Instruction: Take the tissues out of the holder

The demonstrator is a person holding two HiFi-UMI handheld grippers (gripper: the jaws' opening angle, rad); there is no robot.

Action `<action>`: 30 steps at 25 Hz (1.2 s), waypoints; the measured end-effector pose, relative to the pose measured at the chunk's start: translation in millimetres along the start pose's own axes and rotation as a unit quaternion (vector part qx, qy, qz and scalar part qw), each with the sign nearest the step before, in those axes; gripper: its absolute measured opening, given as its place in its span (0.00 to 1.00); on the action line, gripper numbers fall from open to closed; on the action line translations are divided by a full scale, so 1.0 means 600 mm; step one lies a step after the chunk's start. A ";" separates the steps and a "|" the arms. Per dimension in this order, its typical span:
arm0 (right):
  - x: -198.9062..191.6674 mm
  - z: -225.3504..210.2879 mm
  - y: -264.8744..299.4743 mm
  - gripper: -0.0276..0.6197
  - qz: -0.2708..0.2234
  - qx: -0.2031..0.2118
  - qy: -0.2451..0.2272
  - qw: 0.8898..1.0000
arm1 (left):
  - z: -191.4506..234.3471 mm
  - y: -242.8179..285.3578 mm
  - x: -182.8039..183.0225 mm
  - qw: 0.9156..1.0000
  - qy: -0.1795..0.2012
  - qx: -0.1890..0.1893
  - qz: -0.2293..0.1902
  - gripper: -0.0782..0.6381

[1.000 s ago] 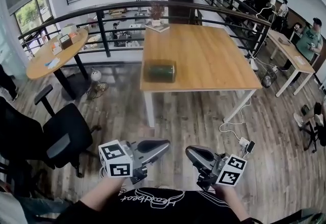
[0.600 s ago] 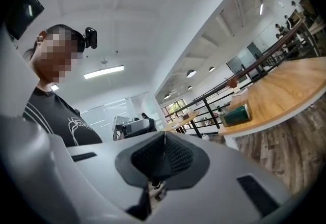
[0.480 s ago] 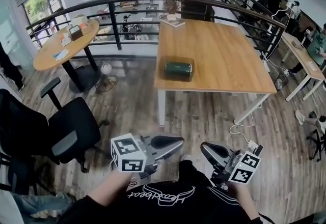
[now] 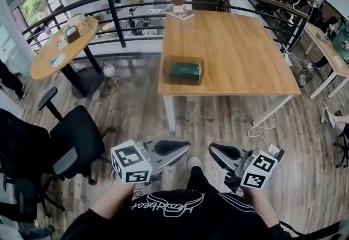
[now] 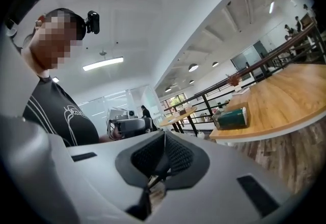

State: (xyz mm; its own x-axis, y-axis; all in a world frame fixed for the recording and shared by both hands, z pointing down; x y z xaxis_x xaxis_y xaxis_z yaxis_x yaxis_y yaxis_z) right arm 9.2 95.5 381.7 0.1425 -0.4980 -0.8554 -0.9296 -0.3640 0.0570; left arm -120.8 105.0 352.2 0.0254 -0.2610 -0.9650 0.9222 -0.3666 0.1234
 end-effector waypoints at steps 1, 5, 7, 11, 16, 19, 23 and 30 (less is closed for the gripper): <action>0.005 -0.020 0.003 0.07 -0.001 0.001 0.010 1.000 | 0.016 0.011 0.000 1.000 -0.002 0.000 0.003 0.13; 0.031 -0.110 0.023 0.07 0.001 0.006 0.037 0.999 | 0.091 0.066 -0.002 1.000 -0.014 0.002 0.020 0.13; 0.050 -0.158 0.032 0.07 0.005 0.007 0.046 0.999 | 0.130 0.096 -0.003 0.999 -0.031 0.001 0.026 0.13; 0.096 -0.256 0.052 0.07 0.011 0.013 0.053 0.998 | 0.213 0.161 0.008 0.999 -0.041 0.009 0.035 0.13; 0.151 -0.356 0.068 0.07 0.017 0.030 0.059 0.998 | 0.321 0.217 0.016 0.997 -0.051 0.033 0.055 0.13; 0.187 -0.413 0.078 0.07 0.019 0.036 0.049 0.998 | 0.374 0.255 0.023 0.996 -0.051 0.044 0.063 0.13; 0.221 -0.471 0.087 0.07 0.030 0.051 0.033 0.998 | 0.413 0.295 0.018 0.994 -0.043 0.052 0.085 0.13; 0.250 -0.504 0.121 0.07 0.056 0.062 -0.006 0.996 | 0.459 0.301 0.055 0.994 -0.011 0.062 0.088 0.13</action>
State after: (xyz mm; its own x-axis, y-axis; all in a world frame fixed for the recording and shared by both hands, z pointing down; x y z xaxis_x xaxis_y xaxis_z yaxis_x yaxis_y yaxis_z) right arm 65.9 -243.4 413.5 0.0318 -0.5210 -0.8530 -0.9746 -0.2055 0.0892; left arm -60.1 -215.9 406.5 0.1721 -0.3500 -0.9208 0.8493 -0.4209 0.3187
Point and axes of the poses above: the fingertips, and each gripper's own axes: y forward along the fingers, z to its left, x out of its top, the point moved 4 cm from there along -y, backward along the fingers, and after that the axes turned 5 degrees about y, right-handed, at the moved point
